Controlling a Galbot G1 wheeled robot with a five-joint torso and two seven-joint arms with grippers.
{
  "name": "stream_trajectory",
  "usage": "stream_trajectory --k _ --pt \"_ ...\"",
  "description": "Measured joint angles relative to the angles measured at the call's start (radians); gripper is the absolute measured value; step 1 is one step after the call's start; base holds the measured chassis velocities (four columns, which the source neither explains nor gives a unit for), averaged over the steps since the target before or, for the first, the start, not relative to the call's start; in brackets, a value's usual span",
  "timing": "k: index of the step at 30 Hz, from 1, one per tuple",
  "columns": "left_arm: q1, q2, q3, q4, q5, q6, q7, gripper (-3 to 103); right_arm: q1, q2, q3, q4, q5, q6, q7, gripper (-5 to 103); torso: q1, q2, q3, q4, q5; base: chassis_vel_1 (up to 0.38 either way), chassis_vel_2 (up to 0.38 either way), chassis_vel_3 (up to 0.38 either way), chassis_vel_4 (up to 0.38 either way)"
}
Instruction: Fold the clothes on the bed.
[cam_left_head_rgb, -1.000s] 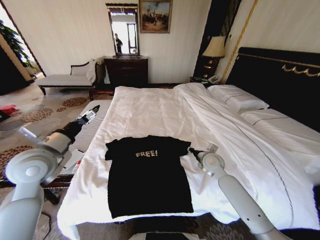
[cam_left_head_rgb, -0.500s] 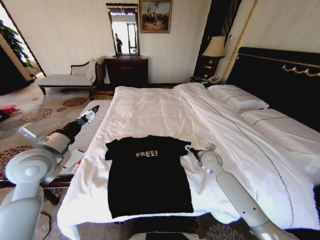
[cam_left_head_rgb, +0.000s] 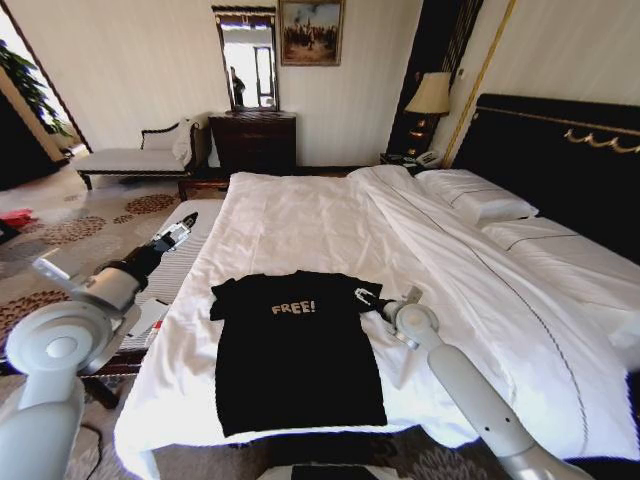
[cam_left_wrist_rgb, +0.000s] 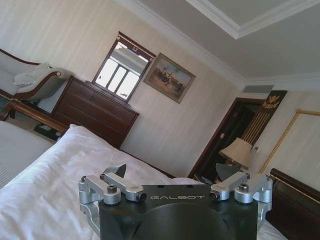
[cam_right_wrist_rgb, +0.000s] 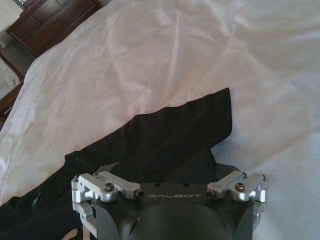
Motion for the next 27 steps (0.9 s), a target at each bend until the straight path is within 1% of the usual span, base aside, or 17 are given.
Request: stream_trajectory --k 5,7,11,14,18,20,21,24,27 --pt "0.006 0.000 -0.009 -0.006 0.000 0.000 0.000 100 -0.021 -0.015 0.000 0.042 0.008 0.000 0.007 100 0.000 0.000 0.000 -0.0001 0.0001 0.000 0.000 0.000 0.000" --pt "0.010 0.002 -0.015 -0.008 -0.001 0.000 0.000 100 -0.034 -0.032 0.003 0.072 0.028 -0.001 0.014 100 0.000 0.000 0.000 -0.0003 0.0001 0.000 0.000 0.000 0.000" --pt "0.018 -0.003 -0.019 -0.014 0.000 0.001 0.000 100 -0.027 -0.055 0.028 0.139 0.112 -0.001 0.041 100 0.000 0.000 0.000 -0.0001 0.0001 0.000 0.000 0.000 0.000" --pt "0.024 -0.011 -0.014 -0.019 0.007 0.001 0.000 100 -0.014 -0.061 0.045 0.156 0.129 -0.001 0.045 100 0.000 0.000 0.000 0.0001 -0.0002 0.000 0.000 0.000 0.000" --pt "0.033 -0.017 -0.011 -0.020 0.016 0.002 0.000 100 -0.011 -0.066 0.058 0.156 0.117 -0.001 0.038 100 0.000 0.000 0.000 0.0000 0.0002 0.000 0.000 0.000 0.000" --pt "0.046 -0.021 -0.009 -0.009 0.027 0.003 0.000 100 -0.012 -0.068 0.079 0.141 0.079 0.008 0.014 100 0.000 0.000 0.000 -0.0002 0.0002 0.000 0.000 0.000 0.000" --pt "0.046 -0.021 -0.009 -0.009 0.027 0.003 0.000 100 -0.012 -0.068 0.079 0.141 0.079 0.008 0.014 100 0.000 0.000 0.000 -0.0002 0.0002 0.000 0.000 0.000 0.000" --pt "0.043 -0.026 0.003 0.045 0.024 0.007 0.000 100 -0.009 -0.067 0.090 0.130 0.030 0.026 -0.011 100 0.000 0.000 0.000 0.0000 0.0000 0.000 0.000 0.000 0.000" --pt "0.037 -0.029 0.011 0.075 0.023 0.012 -0.002 100 -0.007 -0.063 0.093 0.129 0.020 0.029 -0.015 100 0.000 0.000 0.000 -0.0001 0.0001 0.000 0.000 0.000 0.000"
